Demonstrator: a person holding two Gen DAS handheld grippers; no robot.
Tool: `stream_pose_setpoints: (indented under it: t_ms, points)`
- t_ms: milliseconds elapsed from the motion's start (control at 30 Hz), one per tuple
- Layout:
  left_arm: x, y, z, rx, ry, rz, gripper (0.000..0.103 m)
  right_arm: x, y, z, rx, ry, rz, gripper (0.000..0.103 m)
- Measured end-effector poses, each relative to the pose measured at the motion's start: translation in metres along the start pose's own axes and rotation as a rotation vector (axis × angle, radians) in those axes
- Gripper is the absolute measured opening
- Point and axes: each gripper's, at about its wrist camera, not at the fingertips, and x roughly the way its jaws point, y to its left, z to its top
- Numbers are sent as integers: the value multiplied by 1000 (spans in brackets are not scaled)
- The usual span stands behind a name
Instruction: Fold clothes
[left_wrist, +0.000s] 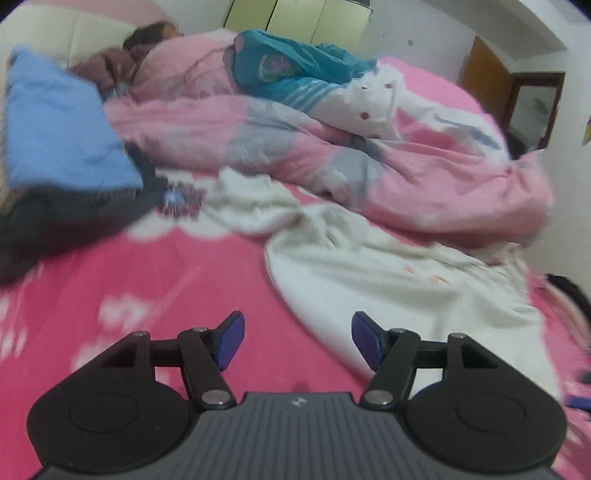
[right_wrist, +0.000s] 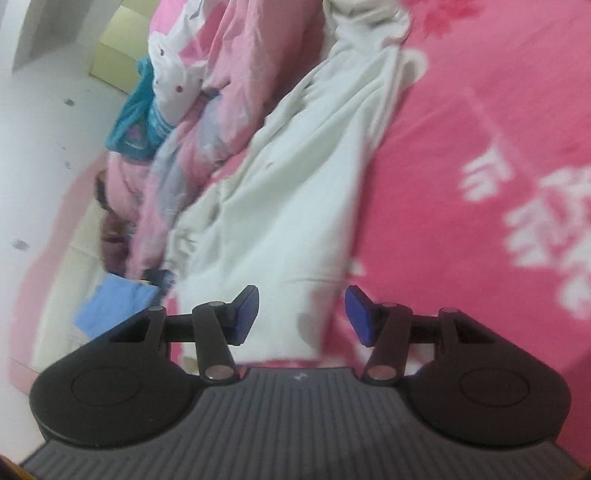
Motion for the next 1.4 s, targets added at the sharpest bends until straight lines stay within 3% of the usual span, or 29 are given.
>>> stream_pose_setpoints:
  t_ms: [167, 367, 467, 567, 633, 700, 733, 767, 900, 1000, 1167, 1200, 1267, 1367, 1400]
  points:
    - [-13, -2, -24, -103, 86, -113, 65, 33, -4, -9, 20, 55, 25, 49]
    - [0, -16, -46, -211, 194, -240, 64, 19, -18, -11, 73, 23, 108, 47]
    - [18, -26, -47, -232, 192, -223, 60, 22, -24, -8, 83, 14, 131, 45]
    - [35, -36, -48, -252, 190, -205, 54, 30, -23, -8, 39, 18, 132, 33]
    - [43, -42, -48, -262, 189, -191, 45, 35, -21, -9, 0, 12, 122, 16]
    - [48, -48, -47, -250, 192, -179, 33, 33, -21, -10, -20, -2, 125, 10]
    - [49, -50, -47, -242, 196, -174, 24, 30, -22, -10, -23, -11, 132, 8]
    - [48, -51, -46, -236, 200, -170, 21, 24, -22, -10, -29, -32, 141, 7]
    - [45, -51, -43, -217, 214, -165, 18, -15, -19, -5, -59, -141, 151, 7]
    - [40, -48, -42, -204, 221, -169, 18, -48, -27, 3, -67, -219, 110, 7]
    - [34, -39, -42, -204, 224, -183, 24, -71, -44, 11, -56, -282, -160, 11]
    - [33, -37, -42, -211, 223, -188, 24, -74, -38, 8, -106, -307, -239, 12]
    - [31, -33, -41, -223, 219, -196, 24, -83, -20, -5, -228, -354, -298, 12]
    - [30, -30, -38, -225, 213, -206, 24, -82, 25, -32, -474, -349, -225, 18]
    - [30, -29, -37, -225, 211, -210, 24, -78, 44, -44, -583, -333, -193, 26]
